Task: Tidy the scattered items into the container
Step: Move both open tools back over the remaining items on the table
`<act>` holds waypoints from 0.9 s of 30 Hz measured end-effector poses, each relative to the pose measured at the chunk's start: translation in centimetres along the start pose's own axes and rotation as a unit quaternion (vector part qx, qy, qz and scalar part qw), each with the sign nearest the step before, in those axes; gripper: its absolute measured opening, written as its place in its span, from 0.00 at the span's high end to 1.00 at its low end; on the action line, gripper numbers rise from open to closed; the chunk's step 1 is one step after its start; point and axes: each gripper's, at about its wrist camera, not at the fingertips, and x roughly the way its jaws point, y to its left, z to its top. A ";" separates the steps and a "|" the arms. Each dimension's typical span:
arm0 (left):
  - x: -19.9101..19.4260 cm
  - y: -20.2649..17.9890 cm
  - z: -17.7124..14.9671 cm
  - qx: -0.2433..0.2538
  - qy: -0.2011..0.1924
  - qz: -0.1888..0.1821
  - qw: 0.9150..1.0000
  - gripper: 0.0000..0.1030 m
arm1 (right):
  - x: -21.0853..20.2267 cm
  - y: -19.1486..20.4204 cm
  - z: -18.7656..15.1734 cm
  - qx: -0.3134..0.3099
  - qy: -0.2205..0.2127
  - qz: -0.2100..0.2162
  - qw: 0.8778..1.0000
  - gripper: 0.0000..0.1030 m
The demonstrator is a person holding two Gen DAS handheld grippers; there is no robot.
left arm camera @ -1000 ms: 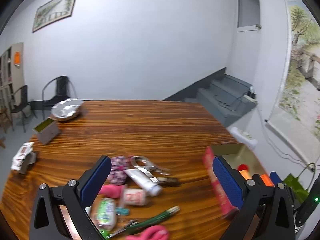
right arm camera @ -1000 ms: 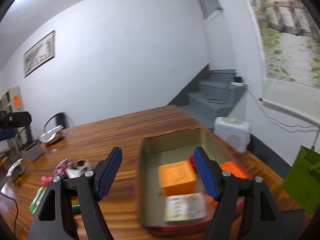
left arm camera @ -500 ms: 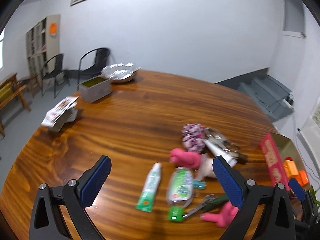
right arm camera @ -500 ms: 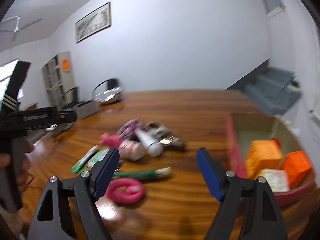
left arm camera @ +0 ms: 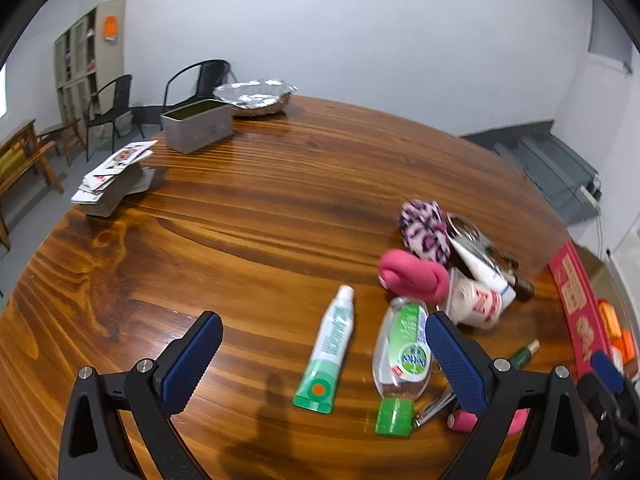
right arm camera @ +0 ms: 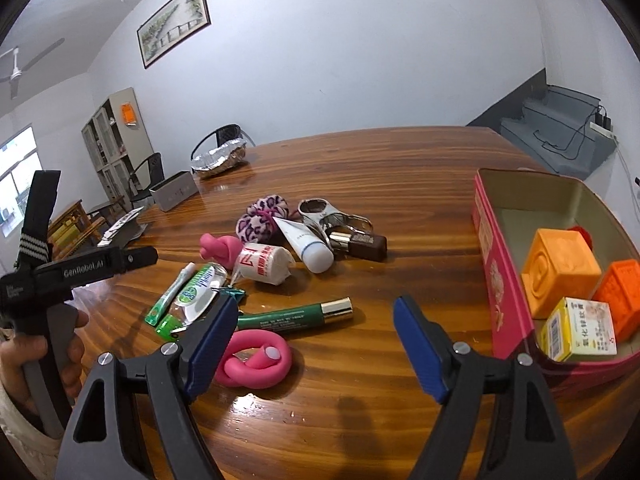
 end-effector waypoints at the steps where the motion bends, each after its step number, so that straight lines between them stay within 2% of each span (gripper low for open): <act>1: 0.1 -0.3 -0.2 0.006 0.002 0.000 1.000 0.00 | 0.1 -0.1 0.0 0.002 0.002 -0.001 1.000 0.20; 4: 0.6 -1.2 -0.7 0.027 0.008 0.004 1.000 0.00 | 0.1 -0.3 0.0 0.005 0.006 -0.004 1.000 0.20; 10: 1.8 -2.5 -1.5 0.052 0.028 -0.014 0.998 0.01 | -0.1 -0.3 -0.1 0.005 0.005 -0.013 1.000 0.20; 13: 2.3 -3.0 -1.8 0.062 0.037 -0.019 0.997 0.09 | -0.1 -0.4 0.0 0.007 0.006 -0.015 1.000 0.20; 16: 3.3 -3.4 -2.0 0.074 0.052 -0.024 0.996 0.22 | -0.1 -0.4 0.0 0.008 0.006 -0.016 1.000 0.20; 18: 3.6 -3.8 -2.1 0.086 0.053 -0.022 0.995 0.25 | -0.1 -0.4 0.0 0.008 0.005 -0.016 1.000 0.20; 23: 4.2 -4.7 -2.2 0.111 0.055 -0.012 0.992 0.29 | -0.2 -0.4 0.0 0.009 0.005 -0.014 1.000 0.20; 27: 5.1 -4.6 -1.9 0.110 0.068 -0.020 0.991 0.29 | -0.4 -0.4 0.0 0.011 0.004 -0.012 1.000 0.20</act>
